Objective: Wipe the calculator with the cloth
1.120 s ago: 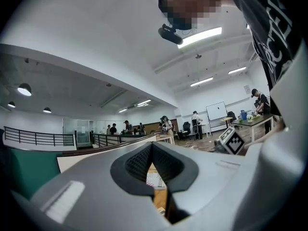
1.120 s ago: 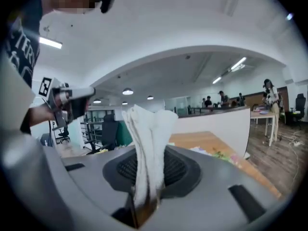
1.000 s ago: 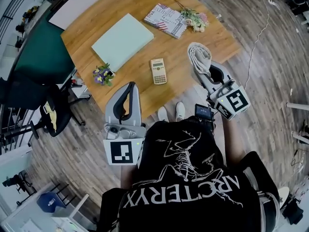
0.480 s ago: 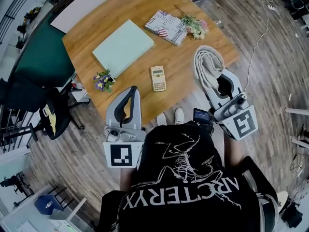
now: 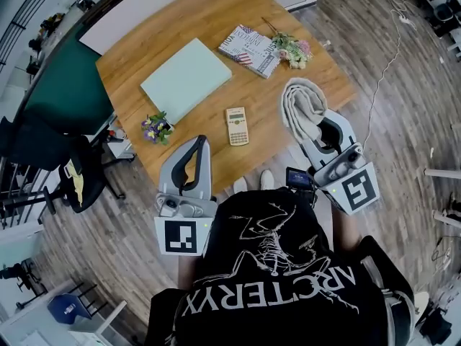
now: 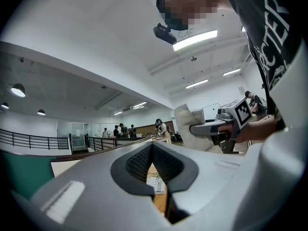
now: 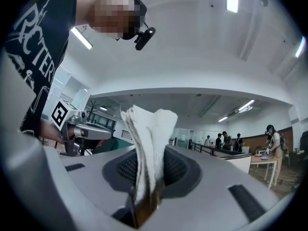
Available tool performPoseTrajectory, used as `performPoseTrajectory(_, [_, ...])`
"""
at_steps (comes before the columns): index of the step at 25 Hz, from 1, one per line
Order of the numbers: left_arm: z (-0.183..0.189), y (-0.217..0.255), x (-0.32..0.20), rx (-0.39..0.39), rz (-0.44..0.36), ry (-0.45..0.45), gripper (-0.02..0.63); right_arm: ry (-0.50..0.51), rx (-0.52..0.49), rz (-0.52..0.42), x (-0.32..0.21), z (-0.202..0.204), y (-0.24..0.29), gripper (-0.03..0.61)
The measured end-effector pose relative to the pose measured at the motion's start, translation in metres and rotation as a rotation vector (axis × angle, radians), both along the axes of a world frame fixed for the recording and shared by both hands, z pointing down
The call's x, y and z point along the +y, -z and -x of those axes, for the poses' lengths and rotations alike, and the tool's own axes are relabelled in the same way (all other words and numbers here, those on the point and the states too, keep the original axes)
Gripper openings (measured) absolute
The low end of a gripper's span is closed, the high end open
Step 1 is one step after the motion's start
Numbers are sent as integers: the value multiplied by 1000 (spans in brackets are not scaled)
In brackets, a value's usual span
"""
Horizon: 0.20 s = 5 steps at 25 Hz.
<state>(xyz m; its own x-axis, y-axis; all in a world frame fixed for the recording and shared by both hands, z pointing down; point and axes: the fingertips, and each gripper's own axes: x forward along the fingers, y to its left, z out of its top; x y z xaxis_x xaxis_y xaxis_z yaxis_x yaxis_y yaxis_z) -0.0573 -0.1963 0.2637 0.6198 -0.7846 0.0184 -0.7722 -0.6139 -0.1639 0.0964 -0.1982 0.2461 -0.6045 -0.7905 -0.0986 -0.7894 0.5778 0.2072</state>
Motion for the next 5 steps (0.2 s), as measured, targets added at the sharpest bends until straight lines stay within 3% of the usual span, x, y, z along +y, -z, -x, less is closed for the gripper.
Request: performPoseTrajectory(5, [-2,1,0,-13,-9,-3,9,8,23,13,2,5,-6,95])
